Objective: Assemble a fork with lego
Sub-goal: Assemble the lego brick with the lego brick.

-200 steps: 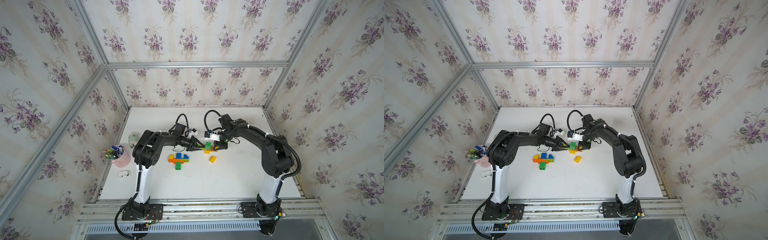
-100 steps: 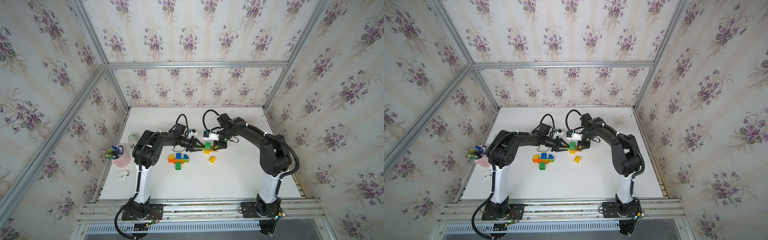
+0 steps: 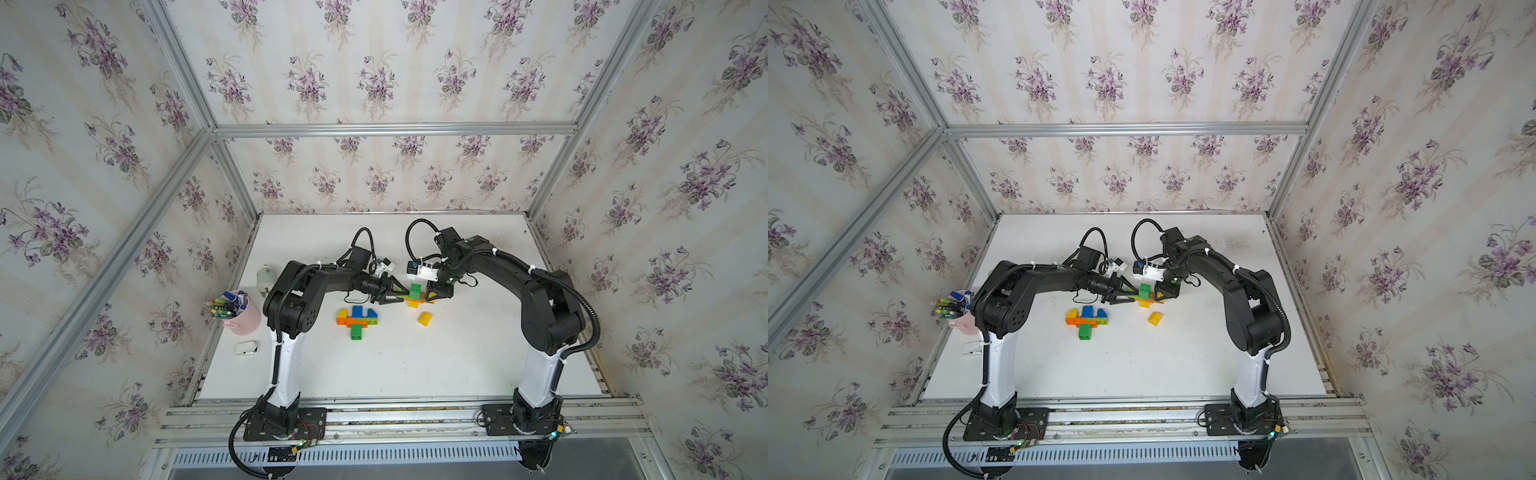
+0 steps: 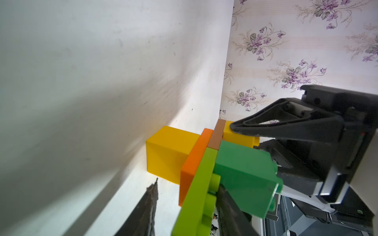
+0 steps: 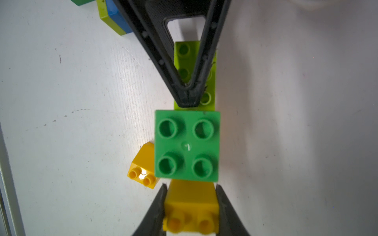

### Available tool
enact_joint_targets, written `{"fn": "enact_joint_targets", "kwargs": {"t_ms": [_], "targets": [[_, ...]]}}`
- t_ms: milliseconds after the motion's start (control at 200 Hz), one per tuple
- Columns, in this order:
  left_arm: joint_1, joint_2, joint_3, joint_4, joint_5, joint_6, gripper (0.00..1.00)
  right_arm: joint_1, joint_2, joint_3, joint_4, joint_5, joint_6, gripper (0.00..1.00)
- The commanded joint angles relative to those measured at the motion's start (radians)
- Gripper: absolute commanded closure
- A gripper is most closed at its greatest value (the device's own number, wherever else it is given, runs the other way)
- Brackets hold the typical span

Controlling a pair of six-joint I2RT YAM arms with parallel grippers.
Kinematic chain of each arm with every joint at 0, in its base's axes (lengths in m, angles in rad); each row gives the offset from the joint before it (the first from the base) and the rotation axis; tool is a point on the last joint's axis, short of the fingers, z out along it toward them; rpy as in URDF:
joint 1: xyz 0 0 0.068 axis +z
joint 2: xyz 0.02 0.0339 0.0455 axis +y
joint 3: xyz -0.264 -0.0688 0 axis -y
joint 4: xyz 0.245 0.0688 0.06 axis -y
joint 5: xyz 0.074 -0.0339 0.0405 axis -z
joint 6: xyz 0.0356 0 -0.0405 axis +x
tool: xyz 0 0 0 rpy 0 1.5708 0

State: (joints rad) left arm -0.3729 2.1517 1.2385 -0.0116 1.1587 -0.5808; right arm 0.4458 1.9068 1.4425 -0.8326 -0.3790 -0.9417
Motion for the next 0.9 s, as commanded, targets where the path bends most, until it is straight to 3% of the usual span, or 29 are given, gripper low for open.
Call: {"fn": "enact_joint_targets", "kwargs": {"t_ms": [0,330,355,365,370,390,729,894], "targets": [[-0.003,-0.001,-0.002,-0.058,-0.065,0.017,0.53,0.001,-0.003,-0.011,0.026,0.037,0.021,0.64],[-0.008,-0.020,-0.007,-0.056,-0.068,0.023,0.52,0.002,-0.024,-0.017,0.048,0.049,0.034,0.49],[-0.008,-0.020,-0.005,-0.059,-0.068,0.022,0.52,0.003,-0.025,-0.018,0.047,0.048,0.035,0.40],[-0.008,-0.021,-0.005,-0.059,-0.069,0.024,0.52,0.004,-0.027,-0.018,0.048,0.048,0.036,0.14],[-0.008,-0.022,-0.005,-0.058,-0.069,0.023,0.52,0.003,-0.027,-0.018,0.049,0.048,0.035,0.07],[-0.008,-0.023,-0.005,-0.059,-0.069,0.021,0.52,0.003,-0.030,-0.019,0.052,0.049,0.036,0.01],[-0.006,-0.051,0.014,-0.122,-0.115,0.047,0.45,0.002,-0.083,-0.053,0.074,0.031,0.038,0.00],[-0.006,-0.087,0.016,-0.164,-0.164,0.069,0.29,-0.008,-0.138,-0.077,0.126,0.013,0.070,0.00]]}}
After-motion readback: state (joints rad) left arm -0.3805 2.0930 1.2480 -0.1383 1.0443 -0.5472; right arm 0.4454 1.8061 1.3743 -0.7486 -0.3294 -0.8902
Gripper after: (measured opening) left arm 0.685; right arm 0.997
